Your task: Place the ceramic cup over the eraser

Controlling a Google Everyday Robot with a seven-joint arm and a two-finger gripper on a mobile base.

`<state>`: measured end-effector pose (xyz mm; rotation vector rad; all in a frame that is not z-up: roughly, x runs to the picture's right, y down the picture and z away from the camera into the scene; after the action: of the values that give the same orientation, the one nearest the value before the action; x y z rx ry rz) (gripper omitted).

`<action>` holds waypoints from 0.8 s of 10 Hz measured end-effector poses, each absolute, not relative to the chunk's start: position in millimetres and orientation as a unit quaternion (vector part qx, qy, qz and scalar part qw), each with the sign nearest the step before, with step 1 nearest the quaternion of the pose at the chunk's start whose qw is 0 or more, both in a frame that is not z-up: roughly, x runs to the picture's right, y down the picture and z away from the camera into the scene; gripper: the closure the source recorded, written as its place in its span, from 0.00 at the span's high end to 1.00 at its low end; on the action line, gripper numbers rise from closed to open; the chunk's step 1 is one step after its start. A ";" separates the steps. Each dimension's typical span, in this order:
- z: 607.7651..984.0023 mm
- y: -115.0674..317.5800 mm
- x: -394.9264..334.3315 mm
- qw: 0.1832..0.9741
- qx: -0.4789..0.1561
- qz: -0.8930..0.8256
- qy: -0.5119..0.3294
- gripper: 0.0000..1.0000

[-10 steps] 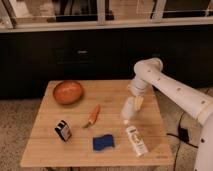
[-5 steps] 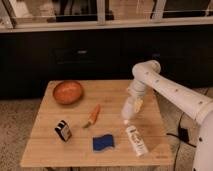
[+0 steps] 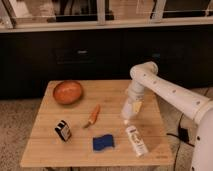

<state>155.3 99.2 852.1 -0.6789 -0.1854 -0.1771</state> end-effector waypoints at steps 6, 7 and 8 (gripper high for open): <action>864.4 109.0 151.5 0.931 -0.343 -0.092 -0.086 0.48; 864.8 108.7 151.5 0.931 -0.343 -0.093 -0.085 0.36; 863.8 107.8 151.8 0.931 -0.343 -0.094 -0.085 0.26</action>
<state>151.8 107.8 863.8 -0.7014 -0.1736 -0.1927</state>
